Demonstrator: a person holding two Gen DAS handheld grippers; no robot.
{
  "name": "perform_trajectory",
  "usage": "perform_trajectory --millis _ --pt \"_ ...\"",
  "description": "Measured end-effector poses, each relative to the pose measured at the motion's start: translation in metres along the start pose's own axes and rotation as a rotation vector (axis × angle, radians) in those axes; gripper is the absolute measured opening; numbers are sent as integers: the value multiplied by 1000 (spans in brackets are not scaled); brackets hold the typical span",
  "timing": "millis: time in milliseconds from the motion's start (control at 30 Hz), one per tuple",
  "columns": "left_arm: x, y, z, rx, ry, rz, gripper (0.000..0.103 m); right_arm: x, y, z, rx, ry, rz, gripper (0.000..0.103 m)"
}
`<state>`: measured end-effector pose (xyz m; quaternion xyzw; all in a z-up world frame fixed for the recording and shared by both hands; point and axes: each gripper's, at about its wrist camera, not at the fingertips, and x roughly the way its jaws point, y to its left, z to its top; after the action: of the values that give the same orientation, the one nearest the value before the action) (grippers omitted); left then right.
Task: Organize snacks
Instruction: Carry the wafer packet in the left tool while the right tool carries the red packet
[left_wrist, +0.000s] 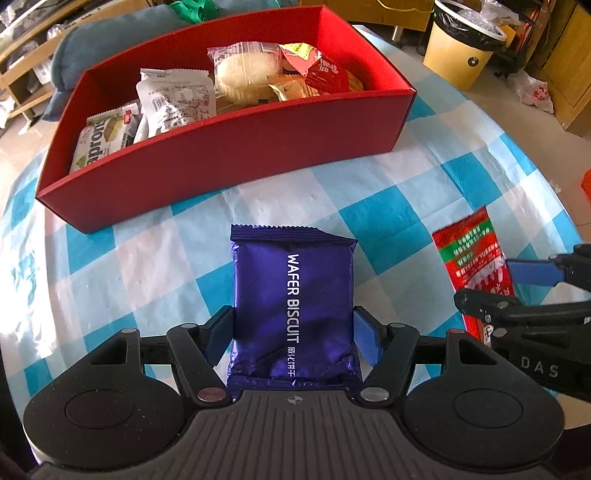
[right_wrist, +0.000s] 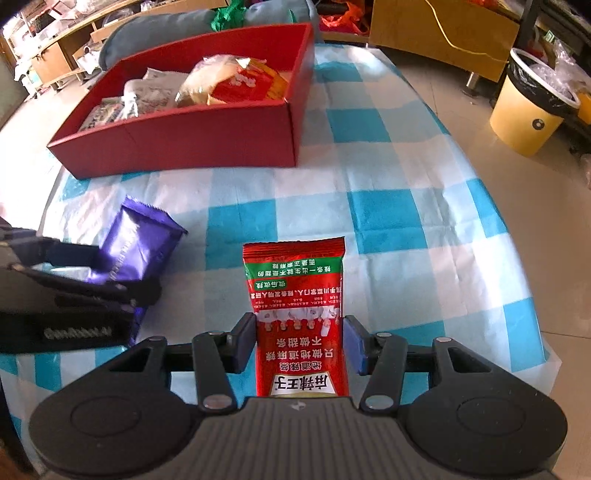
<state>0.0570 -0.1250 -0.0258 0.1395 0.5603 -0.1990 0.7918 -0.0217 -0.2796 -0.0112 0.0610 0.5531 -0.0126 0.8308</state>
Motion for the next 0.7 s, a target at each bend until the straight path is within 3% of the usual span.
perform_trajectory --millis 100,300,367,433,533,600,633,700 --pt "5 2 -2 -5 13 9 74 8 4 2 -13 18 -23 46" --pt "12 6 -1 -21 23 20 74 16 8 0 -50 54 -23 56" --pt "13 6 -1 -25 19 20 75 16 5 -4 -50 77 -27 67" --pt "13 5 0 -25 12 23 77 17 2 -8 -49 85 -41 70" --pt "15 5 2 -34 16 23 78 17 4 -9 -61 74 -49 69" --pt "16 6 2 -41 17 19 77 16 6 -7 -62 72 -44 61" --pt "15 6 1 -39 13 18 75 13 8 -6 -61 66 -35 50" --pt "12 3 -1 -24 3 27 74 11 10 -4 -55 55 -28 47"
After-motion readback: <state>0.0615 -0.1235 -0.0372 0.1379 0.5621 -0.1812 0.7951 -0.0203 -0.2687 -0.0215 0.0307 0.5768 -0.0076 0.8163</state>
